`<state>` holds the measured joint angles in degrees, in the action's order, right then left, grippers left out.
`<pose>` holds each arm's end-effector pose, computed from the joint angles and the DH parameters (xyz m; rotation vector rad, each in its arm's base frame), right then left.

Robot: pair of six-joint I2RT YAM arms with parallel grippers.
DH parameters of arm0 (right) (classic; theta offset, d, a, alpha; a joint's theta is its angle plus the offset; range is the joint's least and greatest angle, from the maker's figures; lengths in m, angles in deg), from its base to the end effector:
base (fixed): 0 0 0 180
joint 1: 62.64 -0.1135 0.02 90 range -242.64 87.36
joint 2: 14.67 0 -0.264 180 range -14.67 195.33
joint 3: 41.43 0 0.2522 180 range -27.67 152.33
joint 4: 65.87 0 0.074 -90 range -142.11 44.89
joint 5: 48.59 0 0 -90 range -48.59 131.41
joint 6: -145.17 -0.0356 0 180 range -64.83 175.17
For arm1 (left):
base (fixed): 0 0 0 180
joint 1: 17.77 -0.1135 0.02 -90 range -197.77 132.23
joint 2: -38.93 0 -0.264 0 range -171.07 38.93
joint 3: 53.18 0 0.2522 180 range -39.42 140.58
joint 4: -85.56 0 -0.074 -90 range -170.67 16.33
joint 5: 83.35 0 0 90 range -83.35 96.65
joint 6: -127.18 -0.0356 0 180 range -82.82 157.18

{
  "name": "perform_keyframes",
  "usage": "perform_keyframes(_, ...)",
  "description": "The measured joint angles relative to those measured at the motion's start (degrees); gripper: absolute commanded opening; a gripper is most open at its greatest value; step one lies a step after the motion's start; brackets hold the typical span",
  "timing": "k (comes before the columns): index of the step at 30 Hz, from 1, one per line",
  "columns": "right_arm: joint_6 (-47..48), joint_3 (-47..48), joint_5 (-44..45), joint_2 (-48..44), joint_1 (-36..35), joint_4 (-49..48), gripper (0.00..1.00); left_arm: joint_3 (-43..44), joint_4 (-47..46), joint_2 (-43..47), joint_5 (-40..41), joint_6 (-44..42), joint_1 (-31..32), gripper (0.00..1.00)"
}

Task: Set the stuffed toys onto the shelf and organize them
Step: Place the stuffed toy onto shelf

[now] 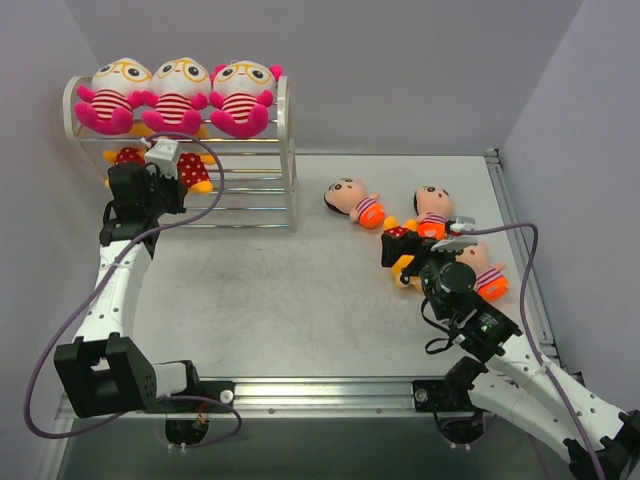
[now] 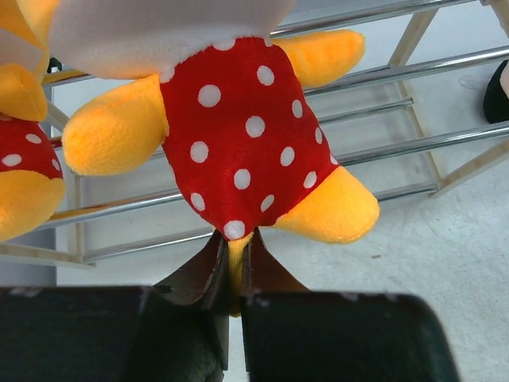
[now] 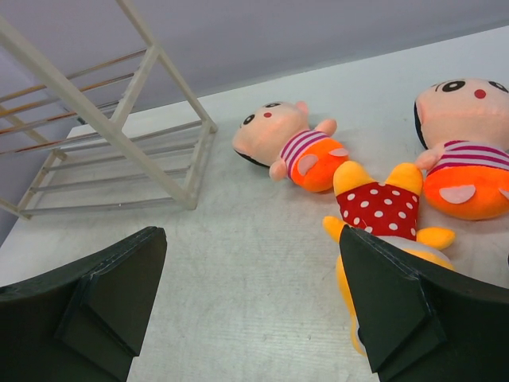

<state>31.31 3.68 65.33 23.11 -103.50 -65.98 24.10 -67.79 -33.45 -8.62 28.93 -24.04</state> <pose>0.1358 0.0984 0.3212 0.1309 1.4765 0.6207 0.2913 0.0226 0.3465 0.2086 1.9262 -0.0913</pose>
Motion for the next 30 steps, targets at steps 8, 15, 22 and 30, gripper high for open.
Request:
perform_keyframes(8, 0.0, -0.1, -0.2, 0.2, 0.0, 0.0, 0.94, 0.1, -3.1, -1.9, -0.1, -1.4, -1.2, 0.03)
perform_keyframes(15, 0.0, -0.1, -0.9, 1.8, 0.1, 0.0, 0.94, 0.0, -5.6, -2.9, -0.2, -3.0, -1.7, 0.04)
perform_keyframes(22, 0.0, -0.1, -1.2, 1.8, 0.4, 0.0, 0.94, 0.0, -6.7, -5.4, -1.1, -4.5, -1.7, 0.1)
perform_keyframes(30, 0.0, -0.1, -1.7, 2.4, 0.7, 0.0, 0.94, 0.1, -6.8, -7.2, -1.3, -5.7, -1.8, 0.29)
